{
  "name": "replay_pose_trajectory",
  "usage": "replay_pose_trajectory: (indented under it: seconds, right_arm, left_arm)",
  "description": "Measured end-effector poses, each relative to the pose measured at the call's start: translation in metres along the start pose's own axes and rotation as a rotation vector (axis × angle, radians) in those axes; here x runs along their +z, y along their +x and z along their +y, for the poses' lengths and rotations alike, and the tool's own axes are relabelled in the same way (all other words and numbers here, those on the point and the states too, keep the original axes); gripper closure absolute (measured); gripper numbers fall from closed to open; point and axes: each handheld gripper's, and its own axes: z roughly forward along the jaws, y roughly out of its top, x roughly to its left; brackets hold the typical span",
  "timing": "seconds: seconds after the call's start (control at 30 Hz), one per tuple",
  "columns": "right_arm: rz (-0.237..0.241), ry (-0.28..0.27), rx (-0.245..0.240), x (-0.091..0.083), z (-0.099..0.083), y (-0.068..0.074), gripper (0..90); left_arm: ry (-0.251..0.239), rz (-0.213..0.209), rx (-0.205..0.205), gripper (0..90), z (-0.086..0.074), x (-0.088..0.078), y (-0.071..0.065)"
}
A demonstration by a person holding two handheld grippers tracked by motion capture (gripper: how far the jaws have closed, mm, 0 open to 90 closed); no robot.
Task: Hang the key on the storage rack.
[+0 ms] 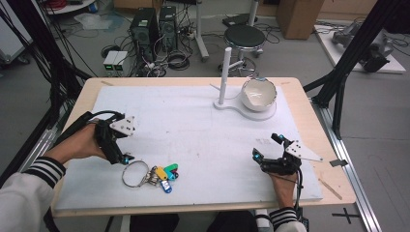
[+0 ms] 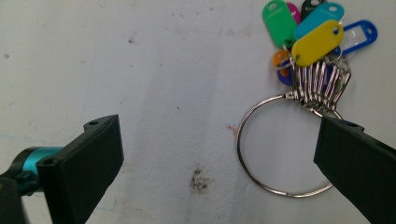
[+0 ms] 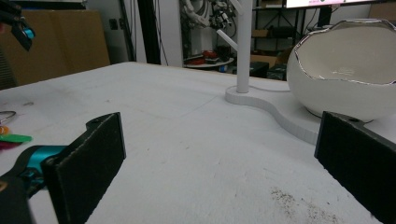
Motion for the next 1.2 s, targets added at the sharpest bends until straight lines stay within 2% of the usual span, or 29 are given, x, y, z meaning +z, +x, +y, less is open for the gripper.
replay_pose_trajectory:
  seconds: [0.07,0.23,0.37,0.4,0.6,0.67,0.7,0.8,0.9,0.93,1.2]
  right_arm:
    - [-0.004,-0.003,-0.005,0.0,0.0,0.0,1.3]
    - [0.001,0.003,0.004,0.0,0.0,0.0,1.3]
    - [-0.004,-0.003,-0.005,0.0,0.0,0.0,1.3]
    - [-0.004,-0.003,-0.005,0.0,0.0,0.0,1.3]
    - [-0.005,0.0,-0.002,0.0,0.0,0.0,1.3]
    - [-0.002,-0.003,-0.005,0.0,0.0,0.0,1.3]
    - [-0.002,-0.003,-0.005,0.0,0.0,0.0,1.4]
    - [-0.004,-0.003,-0.007,0.0,0.0,-0.001,1.3]
    - [-0.005,-0.001,-0.003,0.0,0.0,0.0,1.4]
    - [-0.002,-0.003,-0.007,0.0,0.0,-0.001,1.3]
    - [0.0,0.001,0.0,0.0,0.0,0.0,1.4]
  left_arm:
    - [0.007,-0.013,0.001,1.9,0.003,0.003,0.0]
    - [0.067,-0.036,0.025,2.0,0.007,0.014,0.002]
    - [0.116,-0.052,0.015,1.9,0.009,0.026,0.002]
    - [0.135,-0.055,0.032,1.9,0.01,0.027,0.002]
    - [0.179,-0.071,0.053,2.1,0.013,0.041,-0.001]
    - [0.195,-0.074,0.057,7.3,0.014,0.044,0.0]
    - [0.205,-0.075,0.05,10.9,0.015,0.045,-0.001]
    - [0.217,-0.073,0.045,10.9,0.016,0.049,-0.001]
    - [0.255,-0.074,0.055,11.6,0.017,0.051,0.0]
    - [0.256,-0.067,0.043,13.2,0.017,0.052,-0.001]
    - [0.312,-0.087,0.024,19.0,0.018,0.054,-0.001]
